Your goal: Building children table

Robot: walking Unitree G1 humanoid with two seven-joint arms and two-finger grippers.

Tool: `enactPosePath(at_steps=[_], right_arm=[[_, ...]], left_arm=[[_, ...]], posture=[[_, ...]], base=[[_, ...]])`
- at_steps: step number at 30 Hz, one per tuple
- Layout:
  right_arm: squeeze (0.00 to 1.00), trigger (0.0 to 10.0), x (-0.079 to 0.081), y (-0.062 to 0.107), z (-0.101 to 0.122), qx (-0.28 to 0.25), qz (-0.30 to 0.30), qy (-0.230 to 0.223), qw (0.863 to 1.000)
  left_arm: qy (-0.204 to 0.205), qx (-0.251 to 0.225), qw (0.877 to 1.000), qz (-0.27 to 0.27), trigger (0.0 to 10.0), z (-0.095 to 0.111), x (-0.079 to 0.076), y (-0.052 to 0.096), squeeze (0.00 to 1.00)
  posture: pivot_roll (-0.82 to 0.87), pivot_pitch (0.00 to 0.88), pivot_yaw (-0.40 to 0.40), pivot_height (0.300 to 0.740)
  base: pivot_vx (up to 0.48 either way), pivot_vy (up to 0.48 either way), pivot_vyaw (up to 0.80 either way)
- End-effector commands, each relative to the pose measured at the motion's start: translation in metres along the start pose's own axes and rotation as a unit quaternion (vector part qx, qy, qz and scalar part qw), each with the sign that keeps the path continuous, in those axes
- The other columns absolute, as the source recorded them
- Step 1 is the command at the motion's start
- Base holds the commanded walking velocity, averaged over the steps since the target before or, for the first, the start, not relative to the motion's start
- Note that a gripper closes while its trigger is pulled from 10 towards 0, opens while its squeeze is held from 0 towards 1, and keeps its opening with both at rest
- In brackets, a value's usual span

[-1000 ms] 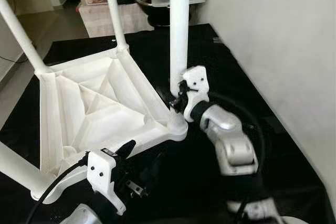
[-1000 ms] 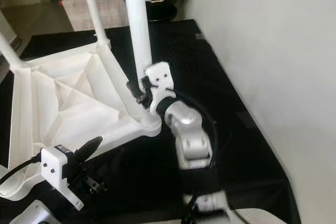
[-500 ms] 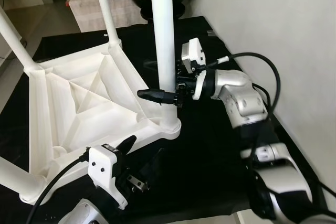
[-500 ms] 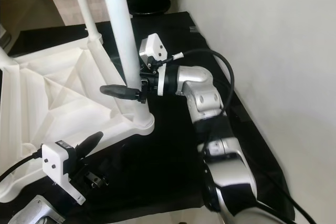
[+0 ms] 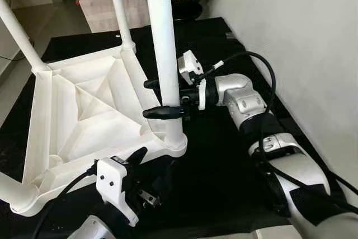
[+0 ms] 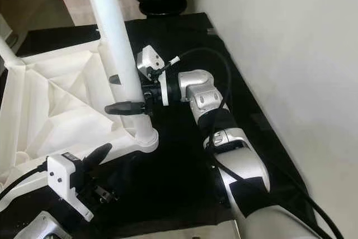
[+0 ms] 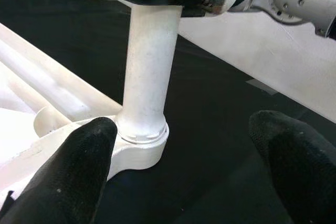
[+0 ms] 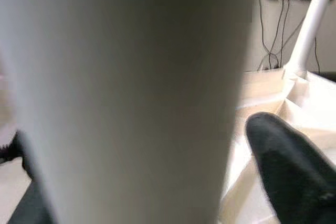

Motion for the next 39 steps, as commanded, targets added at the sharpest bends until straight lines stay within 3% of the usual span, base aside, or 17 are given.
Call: enactPosePath(at_steps=[1,16,17,18,19,21,22,23,26,27,30,31,33,34,35,36,39], right_arm=[[0.0,0.0,0.005,-0.008,-0.014,0.023,-0.007,-0.011,1.0],[0.0,0.0,0.005,0.017,-0.035,0.019,-0.073,-0.035,0.997],[0.0,0.0,0.002,0.023,-0.039,0.027,-0.113,-0.039,0.993],[0.0,0.0,0.002,0.023,-0.039,0.027,-0.113,-0.039,0.993],[0.0,0.0,-0.004,0.028,-0.047,0.052,-0.194,-0.049,0.978],[0.0,0.0,-0.004,0.028,-0.047,0.052,-0.194,-0.049,0.978],[0.0,0.0,0.006,0.031,-0.064,0.089,-0.319,-0.085,0.94],[0.0,0.0,0.025,0.036,-0.073,0.126,-0.407,-0.101,0.899],[0.0,0.0,0.025,0.036,-0.073,0.126,-0.407,-0.101,0.899],[0.0,0.0,0.034,0.044,-0.071,0.146,-0.465,-0.092,0.869],[0.0,0.0,0.034,0.044,-0.071,0.146,-0.465,-0.092,0.869],[0.0,0.0,0.037,0.044,-0.069,0.151,-0.485,-0.083,0.857],[0.0,0.0,0.037,0.044,-0.069,0.151,-0.485,-0.083,0.857],[0.0,0.0,0.032,0.035,-0.063,0.141,-0.471,-0.071,0.868],[0.0,0.0,0.032,0.035,-0.063,0.141,-0.471,-0.071,0.868],[0.0,5.8,0.028,0.029,-0.059,0.134,-0.459,-0.066,0.876],[0.0,5.8,0.028,0.029,-0.059,0.134,-0.459,-0.066,0.876]], left_arm=[[-0.002,0.002,1.0,0.005,10.0,-0.001,0.0,0.002,0.0],[0.003,0.0,1.0,0.0,10.0,0.0,-0.002,0.0,0.0],[0.003,0.0,1.0,0.0,10.0,0.0,-0.001,-0.001,0.0],[0.003,0.0,1.0,0.0,10.0,0.0,-0.001,-0.001,0.0],[0.003,0.0,1.0,-0.001,10.0,0.0,-0.001,-0.001,0.0],[0.003,0.0,1.0,-0.001,10.0,0.0,-0.001,-0.001,0.0],[0.003,-0.001,1.0,-0.001,10.0,0.001,0.0,-0.002,0.0],[0.003,-0.001,1.0,-0.001,10.0,0.002,0.002,-0.002,0.0],[0.003,-0.001,1.0,-0.001,10.0,0.002,0.002,-0.002,0.0],[0.003,-0.002,1.0,0.0,10.0,0.002,0.004,-0.002,0.0],[0.003,-0.002,1.0,0.0,10.0,0.002,0.004,-0.002,0.0],[0.003,0.0,1.0,-0.003,10.0,0.002,0.005,-0.003,0.0],[0.003,0.0,1.0,-0.003,10.0,0.002,0.005,-0.003,0.0],[0.002,-0.001,1.0,-0.003,10.0,0.002,0.006,-0.004,0.0],[0.002,-0.001,1.0,-0.003,10.0,0.002,0.006,-0.004,0.0],[0.002,-0.002,1.0,-0.003,10.0,0.002,0.006,-0.005,0.0],[0.002,-0.002,1.0,-0.003,10.0,0.002,0.006,-0.005,0.0]], posture=[[0.09,0.123,-0.003,0.74],[0.04,0.133,0.004,0.74],[0.03,0.134,0.001,0.74],[0.03,0.134,0.001,0.74],[0.03,0.136,-0.003,0.74],[0.03,0.136,-0.003,0.74],[0.02,0.14,-0.01,0.74],[0.01,0.139,0.008,0.74],[0.01,0.139,0.008,0.74],[0.0,0.128,0.017,0.74],[0.0,0.128,0.017,0.74],[0.01,0.124,0.014,0.74],[0.01,0.124,0.014,0.74],[0.01,0.118,0.009,0.74],[0.01,0.118,0.009,0.74],[0.01,0.114,0.004,0.74],[0.01,0.114,0.004,0.74]], base=[[0.0,0.0,0.0],[0.0,0.0,0.0],[0.0,0.0,0.0],[0.0,0.0,0.0],[0.0,0.0,0.0],[0.0,0.0,0.0],[0.0,0.0,0.0],[0.0,0.0,0.0],[0.0,0.0,0.0],[0.0,0.0,0.0],[0.0,0.0,0.0],[0.0,0.0,0.0],[0.0,0.0,0.0],[0.0,0.0,0.0],[0.0,0.0,0.0],[0.0,0.0,0.0],[0.0,0.0,0.0]])
Point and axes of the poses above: a point about 5 cm out from each wrist's last joint towards the gripper, its own y axis pointing back from the gripper into the wrist, its own z axis along the axis of the wrist's last joint, x = y × z, the point moved 4 cm from there along -y, pointing out of the wrist towards the gripper, and after that the axes turned 12 degrees about y, right-handed, at the moved point
